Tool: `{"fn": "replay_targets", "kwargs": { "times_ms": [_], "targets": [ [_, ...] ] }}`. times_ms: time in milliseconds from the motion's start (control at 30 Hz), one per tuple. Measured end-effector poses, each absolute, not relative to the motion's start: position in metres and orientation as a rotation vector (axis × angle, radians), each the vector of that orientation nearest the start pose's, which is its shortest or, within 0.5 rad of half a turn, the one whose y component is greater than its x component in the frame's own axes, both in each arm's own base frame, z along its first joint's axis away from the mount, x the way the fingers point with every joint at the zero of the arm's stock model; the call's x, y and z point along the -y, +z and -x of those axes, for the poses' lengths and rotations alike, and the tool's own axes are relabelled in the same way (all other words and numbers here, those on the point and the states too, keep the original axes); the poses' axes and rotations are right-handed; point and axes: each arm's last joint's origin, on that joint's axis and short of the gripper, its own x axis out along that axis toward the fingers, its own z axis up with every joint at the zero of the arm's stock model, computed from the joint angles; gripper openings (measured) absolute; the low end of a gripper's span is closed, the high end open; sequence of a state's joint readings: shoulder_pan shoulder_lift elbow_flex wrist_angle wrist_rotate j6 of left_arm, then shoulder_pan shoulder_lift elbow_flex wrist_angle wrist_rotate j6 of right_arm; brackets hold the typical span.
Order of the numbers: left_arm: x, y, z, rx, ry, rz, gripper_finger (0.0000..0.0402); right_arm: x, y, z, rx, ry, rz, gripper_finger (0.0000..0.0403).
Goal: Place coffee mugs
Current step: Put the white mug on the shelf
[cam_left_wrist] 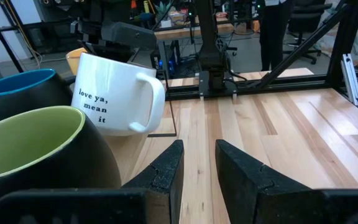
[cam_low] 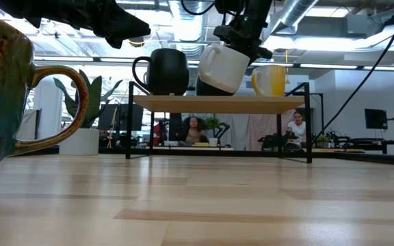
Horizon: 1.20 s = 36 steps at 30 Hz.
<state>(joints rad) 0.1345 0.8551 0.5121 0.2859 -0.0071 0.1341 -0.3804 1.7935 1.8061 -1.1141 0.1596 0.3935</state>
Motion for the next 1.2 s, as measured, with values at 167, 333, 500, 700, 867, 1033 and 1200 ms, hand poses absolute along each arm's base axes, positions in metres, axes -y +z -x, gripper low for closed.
{"fn": "replay_targets", "kwargs": {
  "times_ms": [167,333,500,700,867,1033,1200],
  "targets": [
    [-0.0262,0.2713,-0.1924,-0.066,0.137,-0.130,0.0079,0.1401,0.3383,-0.3382,-1.001,-0.697,-0.467,0.0062],
    [-0.0262,0.2713,-0.1924,-0.066,0.137,-0.130,0.0079,0.1401,0.3383,-0.3382,-1.000,-0.697,-0.467,0.0062],
    [-0.0262,0.2714,-0.1925,-0.066,0.137,-0.130,0.0079,0.1400,0.3384,-0.3381,-1.000,-0.697,-0.467,0.0062],
    [-0.0262,0.2714,-0.1924,-0.066,0.137,-0.127,0.0079,0.1401,0.3384,-0.3382,-0.999,-0.697,-0.467,0.0062],
    [-0.0262,0.2713,-0.1924,-0.066,0.137,-0.126,0.0079,0.1401,0.3384,-0.3382,-0.998,-0.700,-0.472,0.0062],
    [-0.0262,0.2714,-0.1924,-0.066,0.137,-0.126,0.0079,0.1401,0.3384,-0.3382,-0.998,-0.700,-0.472,0.0062],
    [-0.0262,0.2713,-0.1924,-0.066,0.138,-0.126,0.0079,0.1400,0.3384,-0.3381,-0.998,-0.700,-0.473,0.0079]
  ]
}}
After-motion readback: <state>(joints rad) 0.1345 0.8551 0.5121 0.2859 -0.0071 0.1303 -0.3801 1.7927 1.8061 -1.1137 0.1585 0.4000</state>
